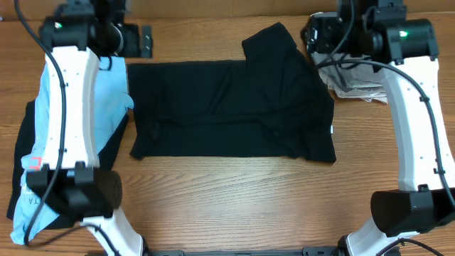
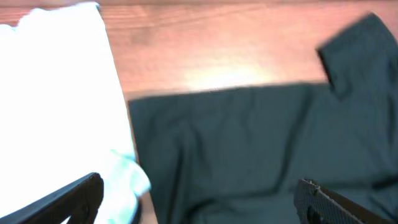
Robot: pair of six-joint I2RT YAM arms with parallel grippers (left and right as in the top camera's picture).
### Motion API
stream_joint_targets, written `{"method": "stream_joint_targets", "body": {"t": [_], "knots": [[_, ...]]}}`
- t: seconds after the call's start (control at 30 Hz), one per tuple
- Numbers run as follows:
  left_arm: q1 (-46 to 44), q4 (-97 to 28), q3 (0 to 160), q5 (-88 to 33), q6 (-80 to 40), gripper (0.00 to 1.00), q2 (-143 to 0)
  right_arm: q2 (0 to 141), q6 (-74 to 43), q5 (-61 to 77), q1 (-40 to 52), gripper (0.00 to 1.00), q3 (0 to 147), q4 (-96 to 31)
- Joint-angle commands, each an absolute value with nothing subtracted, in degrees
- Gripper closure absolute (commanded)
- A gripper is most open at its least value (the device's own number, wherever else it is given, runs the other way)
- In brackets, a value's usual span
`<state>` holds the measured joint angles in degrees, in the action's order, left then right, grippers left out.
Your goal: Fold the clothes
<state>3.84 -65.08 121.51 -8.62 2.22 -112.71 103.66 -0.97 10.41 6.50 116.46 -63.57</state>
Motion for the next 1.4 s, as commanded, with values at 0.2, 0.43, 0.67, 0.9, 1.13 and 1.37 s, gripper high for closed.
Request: {"method": "stream_joint_targets", "body": {"t": [0.2,0.43,0.67,0.9,1.13,1.37], "knots": [[6.5,-58.4,124.3,-10.4,5.2,0.01,-130.0,114.8,0.4,10.2,7.5,0.19,117.3,-50.6],[6.3,-54.1,124.3,-9.4,6.2,0.05,-135.7,121.4,0.4,10.1,9.6,0.22,117.3,-47.7],[6.3,-50.9,124.2,-7.5,8.4,0.05,-139.5,125.0,0.3,10.1,10.6,0.29,117.3,-46.1],[6.2,-48.7,124.2,-5.3,9.2,0.06,-142.8,128.1,0.3,9.9,10.6,0.28,117.3,-42.4],[6.2,-44.9,124.2,-3.0,9.2,0.09,-144.5,130.5,0.3,7.3,10.6,0.35,117.3,-37.1],[5.3,-44.4,124.2,-3.0,9.2,0.14,-147.3,132.5,0.2,7.3,10.6,0.4,117.3,-32.7]]}}
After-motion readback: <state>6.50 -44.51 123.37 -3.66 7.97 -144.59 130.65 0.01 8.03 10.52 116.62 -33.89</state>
